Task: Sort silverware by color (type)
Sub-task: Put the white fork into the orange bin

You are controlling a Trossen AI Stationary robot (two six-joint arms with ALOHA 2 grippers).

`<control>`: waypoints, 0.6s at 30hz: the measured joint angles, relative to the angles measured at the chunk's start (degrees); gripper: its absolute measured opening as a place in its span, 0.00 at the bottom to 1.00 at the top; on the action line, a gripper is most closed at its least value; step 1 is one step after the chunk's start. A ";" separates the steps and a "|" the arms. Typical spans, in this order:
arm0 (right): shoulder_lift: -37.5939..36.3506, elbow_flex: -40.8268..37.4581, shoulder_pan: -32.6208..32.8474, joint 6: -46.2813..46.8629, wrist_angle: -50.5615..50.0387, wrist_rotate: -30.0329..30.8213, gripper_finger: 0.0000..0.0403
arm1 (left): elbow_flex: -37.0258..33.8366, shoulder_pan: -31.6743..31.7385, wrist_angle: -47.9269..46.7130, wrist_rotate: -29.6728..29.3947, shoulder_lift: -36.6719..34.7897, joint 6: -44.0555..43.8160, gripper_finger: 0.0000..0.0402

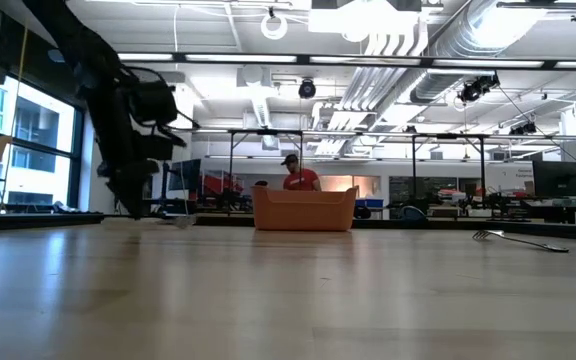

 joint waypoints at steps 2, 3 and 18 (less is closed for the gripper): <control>0.00 0.00 -0.51 -0.34 0.00 0.00 0.05 | 0.29 0.00 -1.96 0.24 -3.54 -0.80 0.01; 0.00 0.00 -0.78 -0.58 -0.02 0.00 0.05 | 0.83 0.00 -2.39 0.33 -5.03 -1.56 0.01; -0.02 0.00 -2.24 -4.73 -0.11 0.03 0.05 | 3.29 -2.75 -5.88 2.47 -9.48 -5.21 0.07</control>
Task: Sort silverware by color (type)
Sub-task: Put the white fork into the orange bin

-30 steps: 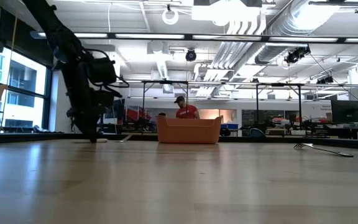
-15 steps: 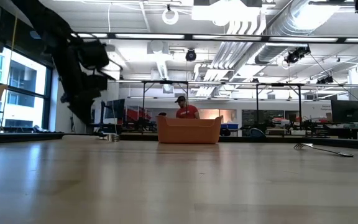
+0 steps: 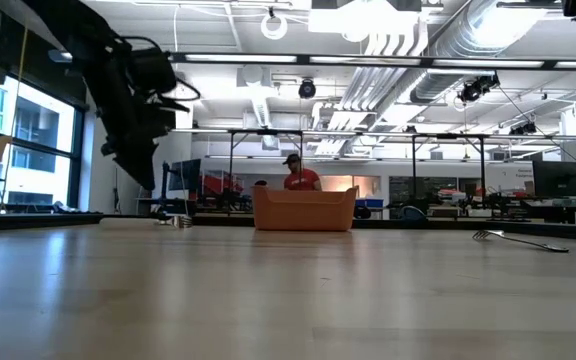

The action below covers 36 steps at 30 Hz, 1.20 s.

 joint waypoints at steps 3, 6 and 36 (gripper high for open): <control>0.00 0.00 -0.11 -0.05 0.02 0.26 0.05 | -0.01 0.00 3.04 -0.89 4.12 2.17 0.15; 0.00 0.00 -0.11 -0.05 0.24 0.37 0.05 | -0.01 0.00 7.43 -2.88 8.64 4.44 0.24; 0.00 0.00 -0.11 -1.10 0.61 2.84 0.05 | 0.60 1.61 7.09 -1.59 16.23 9.11 0.05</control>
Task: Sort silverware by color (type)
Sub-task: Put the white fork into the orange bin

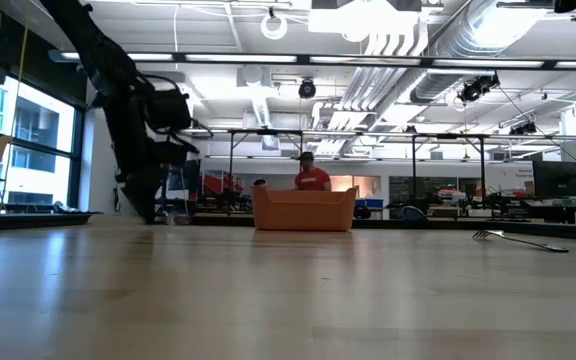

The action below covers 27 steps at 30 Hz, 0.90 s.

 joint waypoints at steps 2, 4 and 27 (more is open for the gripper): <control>0.00 0.00 0.00 0.00 0.00 0.00 0.05 | 1.03 -0.48 -0.47 0.35 -2.13 -0.95 0.05; 0.02 0.00 0.00 0.00 0.00 0.00 0.05 | 1.94 -1.26 -1.13 0.44 -4.21 -1.95 0.05; 0.04 0.00 0.00 -1.51 -0.20 2.58 0.05 | 29.37 -12.61 13.90 3.44 12.78 -6.08 0.05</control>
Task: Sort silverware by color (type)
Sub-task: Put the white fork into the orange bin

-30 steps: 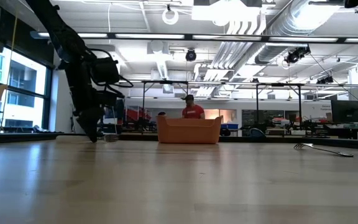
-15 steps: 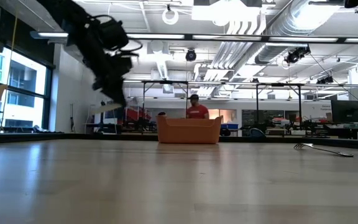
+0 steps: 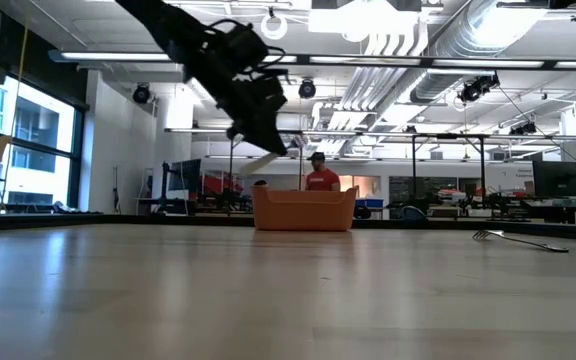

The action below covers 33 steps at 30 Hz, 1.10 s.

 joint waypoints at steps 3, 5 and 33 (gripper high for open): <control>0.00 0.00 0.01 0.00 0.00 0.00 0.05 | 3.51 0.47 0.17 1.41 4.05 0.04 0.05; 0.00 0.00 0.00 0.00 -0.02 0.00 0.05 | 5.15 0.60 0.11 2.52 6.52 0.14 0.05; 0.00 0.00 0.01 0.00 0.02 0.37 0.05 | 8.86 2.13 5.56 2.79 12.67 7.49 0.05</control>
